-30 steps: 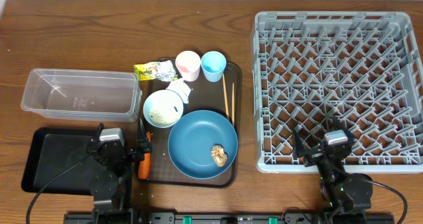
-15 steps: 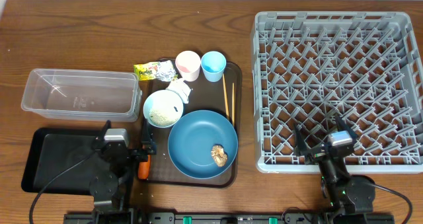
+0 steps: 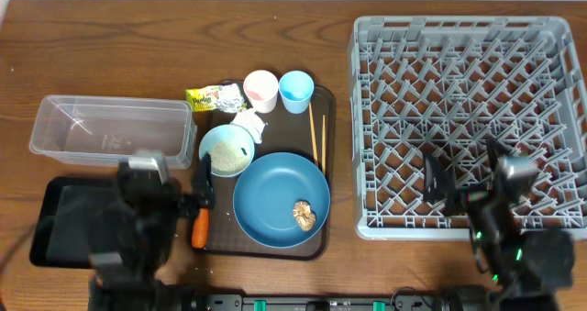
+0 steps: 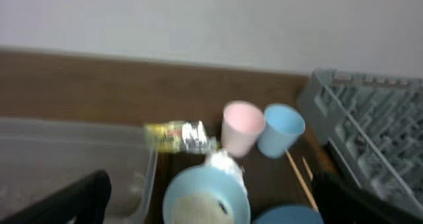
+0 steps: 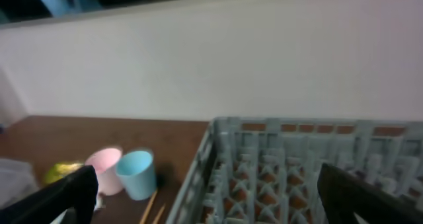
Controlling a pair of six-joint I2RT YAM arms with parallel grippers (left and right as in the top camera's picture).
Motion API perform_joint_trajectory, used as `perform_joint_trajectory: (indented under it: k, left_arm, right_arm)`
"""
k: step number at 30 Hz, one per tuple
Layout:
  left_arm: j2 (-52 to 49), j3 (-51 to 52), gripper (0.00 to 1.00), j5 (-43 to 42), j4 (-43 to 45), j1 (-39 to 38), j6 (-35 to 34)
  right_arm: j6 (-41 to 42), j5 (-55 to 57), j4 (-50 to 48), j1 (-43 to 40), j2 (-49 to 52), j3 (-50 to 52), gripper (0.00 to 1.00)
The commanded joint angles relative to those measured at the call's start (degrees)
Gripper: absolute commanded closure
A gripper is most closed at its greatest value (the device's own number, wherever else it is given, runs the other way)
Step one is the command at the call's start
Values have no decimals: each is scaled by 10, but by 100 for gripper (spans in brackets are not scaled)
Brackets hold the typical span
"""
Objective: Sort waste into correct bins and load items into the dishwasher rack
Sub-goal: 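Reach the left gripper to the pink cup and grasp it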
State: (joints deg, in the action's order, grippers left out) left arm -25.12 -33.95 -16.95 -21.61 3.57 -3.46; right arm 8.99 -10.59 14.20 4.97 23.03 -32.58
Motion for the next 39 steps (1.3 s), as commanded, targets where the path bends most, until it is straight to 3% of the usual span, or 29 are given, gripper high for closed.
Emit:
perform_joint_trajectory:
  k: [1, 8, 11, 18, 30, 39]
  left_arm:
    - [-123, -123, 2, -39, -81, -2, -9]
    - [-348, -363, 2, -71, -277, -2, -9]
    - [-384, -389, 2, -69, -282, -1, -9]
    - [-446, -389, 2, -80, -216, -2, -13]
    - [-654, -395, 1, -26, -35, -52, -26]
    - [-780, -395, 8, 127, 37, -136, -6]
  right_arm:
    - [17, -46, 66, 2, 129, -108, 1]
    - [-44, -79, 301, 2, 414, -361, 1]
    - [-43, -85, 351, 2, 487, -414, 1]
    - [-43, -121, 362, 2, 573, -430, 1]
    - [-30, -99, 353, 2, 587, -430, 1]
    - [-22, -98, 356, 2, 587, -430, 1]
